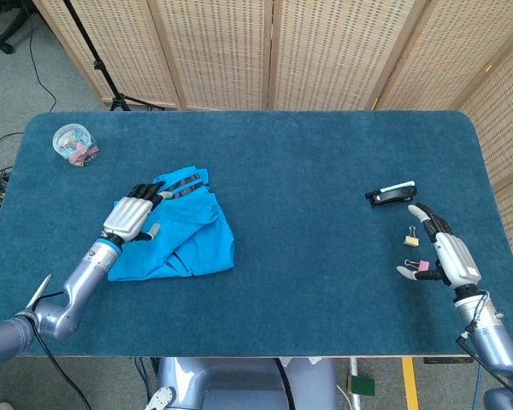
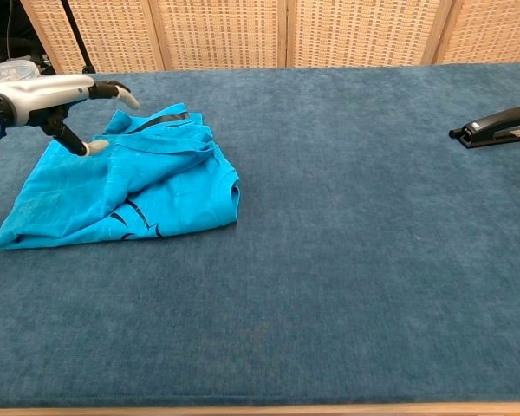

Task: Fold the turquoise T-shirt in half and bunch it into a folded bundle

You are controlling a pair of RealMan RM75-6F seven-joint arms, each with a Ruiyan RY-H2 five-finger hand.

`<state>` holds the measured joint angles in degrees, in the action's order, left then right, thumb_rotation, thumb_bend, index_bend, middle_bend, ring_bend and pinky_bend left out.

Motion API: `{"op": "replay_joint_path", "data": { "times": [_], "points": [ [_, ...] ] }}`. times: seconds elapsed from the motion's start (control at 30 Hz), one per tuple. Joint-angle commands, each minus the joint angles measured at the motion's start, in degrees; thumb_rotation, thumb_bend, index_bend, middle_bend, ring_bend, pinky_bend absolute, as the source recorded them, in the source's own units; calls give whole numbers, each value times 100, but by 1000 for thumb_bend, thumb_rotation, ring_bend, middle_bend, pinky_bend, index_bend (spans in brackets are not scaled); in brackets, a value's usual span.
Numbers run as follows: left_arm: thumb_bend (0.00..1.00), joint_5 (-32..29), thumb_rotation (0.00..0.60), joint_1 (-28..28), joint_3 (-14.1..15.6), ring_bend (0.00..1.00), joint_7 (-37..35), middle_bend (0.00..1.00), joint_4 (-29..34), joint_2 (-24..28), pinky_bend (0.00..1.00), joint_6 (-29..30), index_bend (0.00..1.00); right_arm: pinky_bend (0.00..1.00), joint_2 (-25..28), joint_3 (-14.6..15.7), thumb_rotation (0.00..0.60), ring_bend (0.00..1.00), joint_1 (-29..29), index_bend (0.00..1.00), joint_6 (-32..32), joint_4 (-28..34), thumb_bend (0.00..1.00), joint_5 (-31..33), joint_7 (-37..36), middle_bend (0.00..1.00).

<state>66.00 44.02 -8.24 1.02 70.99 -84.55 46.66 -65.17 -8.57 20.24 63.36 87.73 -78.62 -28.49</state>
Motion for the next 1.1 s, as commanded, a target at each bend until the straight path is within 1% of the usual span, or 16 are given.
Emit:
{"op": "replay_joint_path", "data": {
  "times": [0.03,0.13,0.33,0.6,0.77,0.93,1.1],
  "points": [
    [466,-202,600,-22,-91,0,86,0,-233,-165,0,-33,192,0,-1,3,600,0,4,0,-3,-2,0,-2,3,0],
    [467,-328,600,-31,-130,0,114,0,-347,-246,0,-69,203,0,-5,3,600,0,4,0,3,-5,0,3,9,0],
    [467,-411,600,-51,-151,0,55,0,-376,-314,0,-174,228,0,-22,9,600,0,18,0,-21,-21,0,17,28,0],
    [467,-349,600,-13,-138,0,128,0,-662,-538,0,-196,242,0,-20,12,600,0,13,0,-5,-8,0,27,45,0],
    [468,-197,600,-12,-164,0,-29,0,-901,-713,0,-120,241,0,-18,14,600,0,15,0,-7,-9,0,26,44,0],
    [468,66,600,-15,-154,0,-254,0,-982,-783,0,-31,261,0,-19,13,600,0,18,0,-7,-12,0,31,47,0],
    [468,111,600,-2,-148,0,-276,0,-1075,-840,0,-72,274,0,-17,17,600,0,17,0,-4,-2,0,28,56,0]
  ]
}}
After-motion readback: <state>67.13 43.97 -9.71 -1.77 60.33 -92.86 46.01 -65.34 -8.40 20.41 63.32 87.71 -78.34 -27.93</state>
